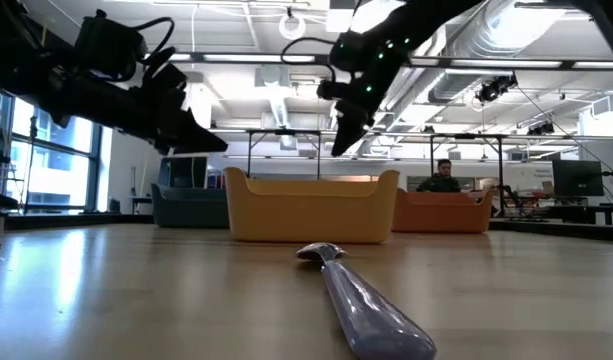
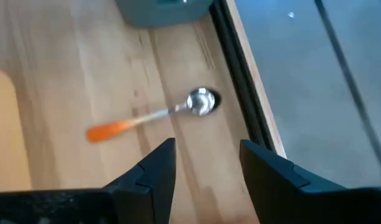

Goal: Sort silverware by color (type)
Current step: Put the orange spoon into the yellow bin

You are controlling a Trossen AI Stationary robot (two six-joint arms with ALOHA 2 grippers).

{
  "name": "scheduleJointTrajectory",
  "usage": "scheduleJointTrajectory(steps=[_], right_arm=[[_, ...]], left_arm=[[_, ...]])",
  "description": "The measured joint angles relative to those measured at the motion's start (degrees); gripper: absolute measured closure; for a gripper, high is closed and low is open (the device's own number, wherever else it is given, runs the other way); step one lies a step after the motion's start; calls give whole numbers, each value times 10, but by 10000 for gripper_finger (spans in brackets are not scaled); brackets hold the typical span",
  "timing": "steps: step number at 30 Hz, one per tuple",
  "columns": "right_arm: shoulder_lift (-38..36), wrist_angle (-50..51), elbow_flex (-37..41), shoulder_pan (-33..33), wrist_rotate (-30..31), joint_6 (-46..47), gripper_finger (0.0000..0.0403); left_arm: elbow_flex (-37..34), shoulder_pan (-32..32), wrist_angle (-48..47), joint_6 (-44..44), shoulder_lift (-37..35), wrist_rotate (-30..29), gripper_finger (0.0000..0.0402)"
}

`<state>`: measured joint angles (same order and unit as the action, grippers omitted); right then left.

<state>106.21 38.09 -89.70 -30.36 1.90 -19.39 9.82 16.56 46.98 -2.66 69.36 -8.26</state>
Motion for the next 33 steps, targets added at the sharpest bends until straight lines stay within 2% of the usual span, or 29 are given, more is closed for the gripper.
scheduleJointTrajectory(steps=[4,9,14,19,24,33], right_arm=[[54,3,-59,-36,-43,11,240],[124,66,-140,-55,-65,142,240],[184,127,-208,-42,-78,277,240],[218,132,-216,-20,-74,360,240],[229,125,-218,-3,-16,441,240],[266,91,-218,16,-7,511,240]], left_arm=[[7,3,-2,11,1,0,385],[18,15,-3,4,1,2,385],[27,33,-3,3,1,2,385],[28,43,-3,-8,1,2,385],[28,45,-3,-9,1,-5,385],[28,45,-3,-7,1,-11,385]])
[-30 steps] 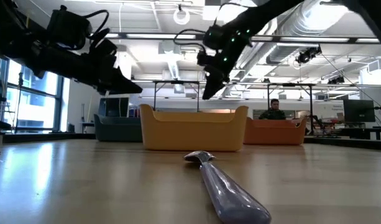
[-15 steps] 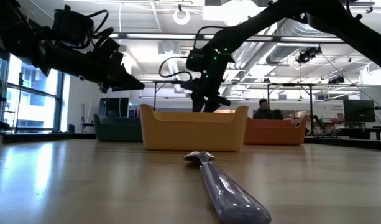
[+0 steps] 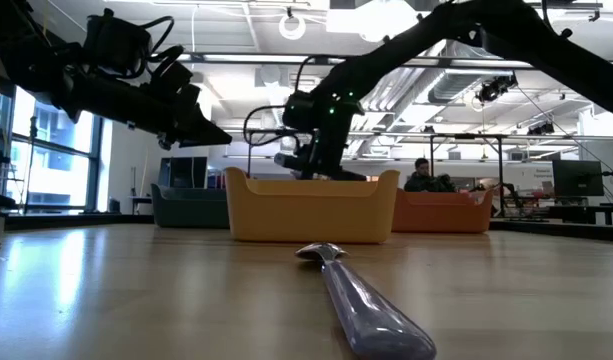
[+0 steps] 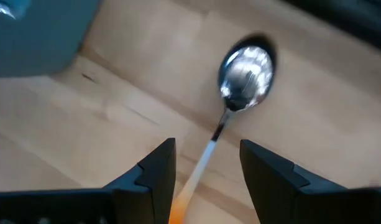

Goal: Sort silverware by color (type)
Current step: Put the orange spoon into the yellow bin

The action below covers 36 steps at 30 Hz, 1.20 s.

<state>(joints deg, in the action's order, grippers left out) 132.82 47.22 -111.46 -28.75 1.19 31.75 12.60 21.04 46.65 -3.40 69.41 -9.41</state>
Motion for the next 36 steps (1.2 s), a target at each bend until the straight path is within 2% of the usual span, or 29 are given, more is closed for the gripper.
scheduleJointTrajectory(steps=[7,11,16,23,31,36], right_arm=[[35,-2,0,15,24,21,242],[35,1,0,18,37,23,258],[34,19,0,19,55,12,302],[30,45,1,23,97,-16,392],[-13,33,1,31,119,-70,398],[-75,32,1,44,139,-168,399]], left_arm=[[0,0,0,0,0,-4,385],[0,0,-1,0,0,-4,385],[0,0,-3,0,0,-4,385],[0,0,-3,-5,0,-4,385],[0,0,-3,-5,0,-4,385],[0,0,-2,-5,0,-4,385]])
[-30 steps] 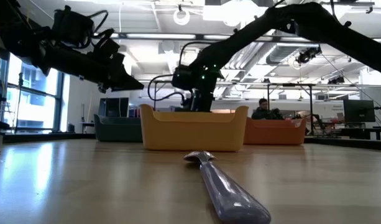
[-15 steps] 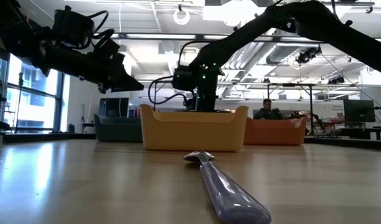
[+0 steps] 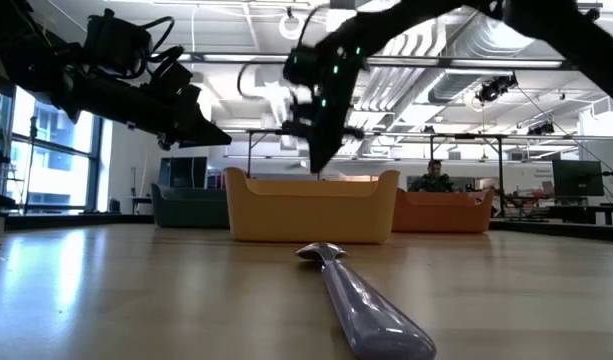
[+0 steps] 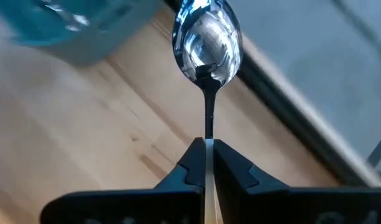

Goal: Sort silverware by color (type)
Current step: Put the orange spoon into the yellow bin

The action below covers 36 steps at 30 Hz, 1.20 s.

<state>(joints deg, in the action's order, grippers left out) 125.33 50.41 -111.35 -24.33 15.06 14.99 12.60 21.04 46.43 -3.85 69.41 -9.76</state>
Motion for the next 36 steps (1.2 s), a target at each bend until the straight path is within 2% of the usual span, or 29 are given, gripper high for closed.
scheduleJointTrajectory(steps=[4,10,17,25,32,36], right_arm=[[-44,37,0,36,26,-59,400],[-79,81,0,124,28,-107,400],[-74,86,41,207,-20,-137,400],[-73,-29,177,237,-55,-139,400],[-73,-97,232,232,-55,-154,400],[-73,-102,248,228,-55,-165,400]], left_arm=[[0,0,0,9,0,1,385],[0,-1,-2,6,0,2,385],[0,-10,-3,26,0,2,385],[0,-37,-3,47,0,2,385],[0,-52,-3,52,0,0,385],[0,-55,-3,52,0,0,385]])
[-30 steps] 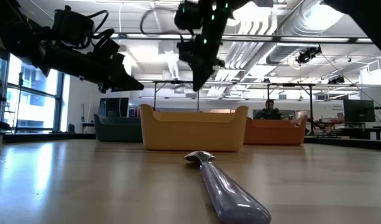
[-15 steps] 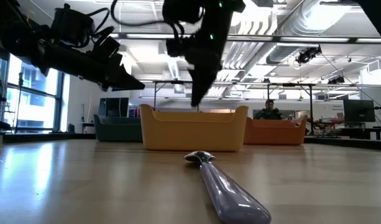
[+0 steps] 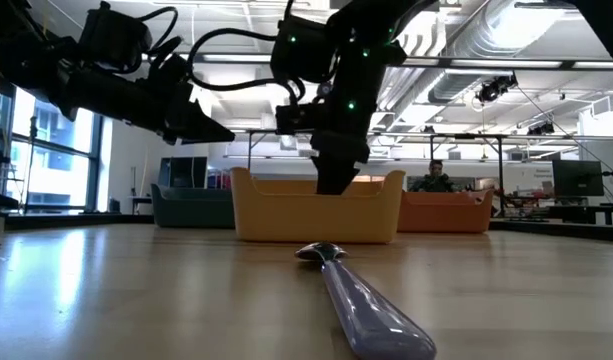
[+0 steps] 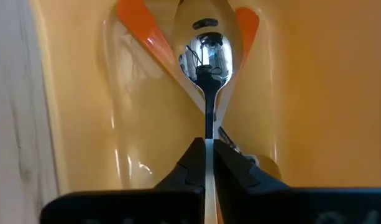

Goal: Sort silverware by color (type)
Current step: Put the orange spoon into the yellow bin, then put the purple spoon into the blue bin

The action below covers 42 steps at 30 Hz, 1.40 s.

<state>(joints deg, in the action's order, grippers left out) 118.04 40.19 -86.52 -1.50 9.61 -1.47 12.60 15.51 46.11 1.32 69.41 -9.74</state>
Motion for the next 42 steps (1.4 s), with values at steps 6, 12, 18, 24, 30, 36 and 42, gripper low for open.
scheduleJointTrajectory(steps=[6,12,18,24,30,36,42], right_arm=[[0,-9,-4,5,7,-22,362],[-2,46,-64,22,52,-64,293],[-38,97,-81,62,108,-45,324],[-74,128,-32,125,63,80,388],[-75,128,-31,193,32,234,392],[-73,75,-31,239,4,421,388],[-57,37,-30,271,4,572,320]], left_arm=[[0,0,-17,0,0,0,385],[0,0,-35,-2,0,0,385],[0,-2,-40,-7,0,-1,385],[0,-11,-43,-2,0,0,385],[0,-16,-50,-8,1,-1,385],[0,-35,-65,-7,2,1,385],[0,-56,-78,-8,2,-3,385]])
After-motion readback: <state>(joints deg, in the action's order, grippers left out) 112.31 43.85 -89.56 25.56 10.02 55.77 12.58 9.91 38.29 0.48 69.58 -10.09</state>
